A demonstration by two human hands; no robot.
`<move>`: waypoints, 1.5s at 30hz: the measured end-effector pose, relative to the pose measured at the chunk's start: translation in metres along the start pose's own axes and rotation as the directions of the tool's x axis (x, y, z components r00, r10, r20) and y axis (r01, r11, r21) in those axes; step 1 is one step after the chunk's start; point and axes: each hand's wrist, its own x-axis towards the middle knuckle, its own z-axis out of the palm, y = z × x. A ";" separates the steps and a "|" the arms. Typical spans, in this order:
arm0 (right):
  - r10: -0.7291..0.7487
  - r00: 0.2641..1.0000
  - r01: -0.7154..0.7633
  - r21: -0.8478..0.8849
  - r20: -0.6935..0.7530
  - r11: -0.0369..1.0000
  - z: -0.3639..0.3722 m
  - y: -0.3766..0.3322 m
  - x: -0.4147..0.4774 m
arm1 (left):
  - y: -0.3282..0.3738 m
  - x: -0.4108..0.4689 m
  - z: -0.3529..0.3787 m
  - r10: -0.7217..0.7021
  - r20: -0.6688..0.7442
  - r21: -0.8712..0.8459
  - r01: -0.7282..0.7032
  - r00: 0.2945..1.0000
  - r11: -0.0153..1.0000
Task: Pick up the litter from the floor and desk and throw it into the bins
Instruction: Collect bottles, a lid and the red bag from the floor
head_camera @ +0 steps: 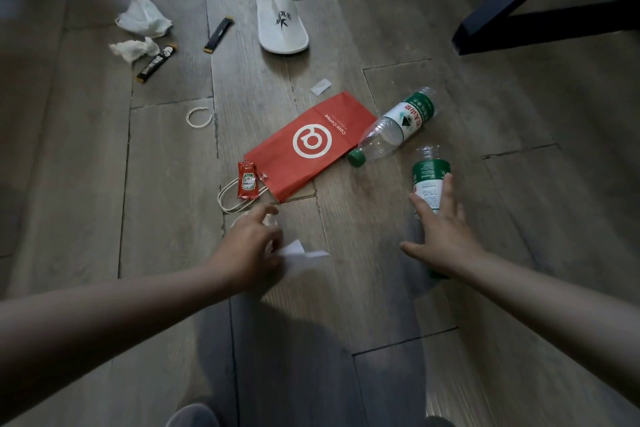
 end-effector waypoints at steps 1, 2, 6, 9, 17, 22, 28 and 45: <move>0.000 1.000 0.000 -0.001 -0.001 1.000 0.000 0.000 0.000 | -0.002 0.001 -0.002 0.006 -0.037 -0.041 -0.008 0.999 0.999; 0.002 1.000 -0.002 -0.001 0.000 1.000 0.001 0.000 0.000 | -0.006 0.001 -0.004 0.014 -0.067 -0.079 -0.019 0.998 0.997; -0.001 1.000 0.001 -0.003 -0.002 1.000 0.001 0.000 0.000 | -0.016 0.002 -0.014 -0.026 -0.232 -0.229 -0.029 0.972 0.973; 0.000 1.000 0.000 -0.005 -0.001 1.000 0.001 0.000 0.000 | -0.020 0.012 -0.021 -0.197 -0.322 -0.416 0.048 0.926 0.908; 0.001 1.000 -0.001 0.001 -0.011 1.000 0.003 0.000 0.002 | -0.040 0.041 -0.038 -0.414 -0.118 -0.682 0.230 0.903 0.694; -0.062 0.997 0.064 0.030 -0.051 0.998 0.005 -0.005 0.004 | -0.050 0.057 -0.033 -0.442 -0.142 -0.625 0.266 0.886 0.734; -0.062 0.996 0.063 0.018 -0.067 0.998 0.010 -0.009 0.005 | -0.064 0.068 -0.031 -0.472 -0.165 -0.385 0.384 0.866 0.839; -0.065 0.994 0.065 -0.003 -0.089 0.998 0.017 -0.005 0.008 | -0.062 0.090 -0.053 -0.556 0.106 -0.482 0.532 0.824 0.696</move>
